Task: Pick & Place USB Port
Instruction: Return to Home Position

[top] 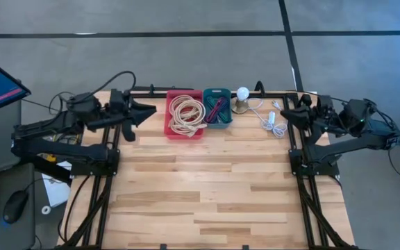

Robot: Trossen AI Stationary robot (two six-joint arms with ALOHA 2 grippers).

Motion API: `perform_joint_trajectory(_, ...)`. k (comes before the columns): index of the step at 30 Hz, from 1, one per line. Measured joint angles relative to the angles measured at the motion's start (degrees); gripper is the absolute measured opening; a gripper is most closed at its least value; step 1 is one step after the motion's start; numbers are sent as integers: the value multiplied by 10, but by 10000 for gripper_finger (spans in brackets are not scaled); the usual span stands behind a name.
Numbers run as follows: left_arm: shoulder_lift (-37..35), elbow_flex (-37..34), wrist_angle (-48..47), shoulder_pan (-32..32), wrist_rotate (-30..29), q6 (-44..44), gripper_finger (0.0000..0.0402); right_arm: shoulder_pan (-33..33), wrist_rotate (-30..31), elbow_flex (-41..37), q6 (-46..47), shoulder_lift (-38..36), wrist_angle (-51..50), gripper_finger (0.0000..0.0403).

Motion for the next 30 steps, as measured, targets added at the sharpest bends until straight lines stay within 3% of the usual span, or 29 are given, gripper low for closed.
perform_joint_trajectory(4,-9,0,5,1,-8,-55,54,-2,20,0,39,0,9,0)
perform_joint_trajectory(8,-14,0,4,0,-5,18,53,0,9,0,-34,-2,17,0)
perform_joint_trajectory(13,-33,0,-34,0,18,100,53,16,-50,0,-112,-21,15,0)
perform_joint_trajectory(16,-51,0,-68,0,21,101,53,27,-89,0,-114,-39,-4,0)
perform_joint_trajectory(21,-86,-20,-80,0,32,91,53,42,-89,0,-76,-63,-67,0)
perform_joint_trajectory(30,-185,-95,-73,0,5,85,53,44,-87,0,-105,-97,-72,0)
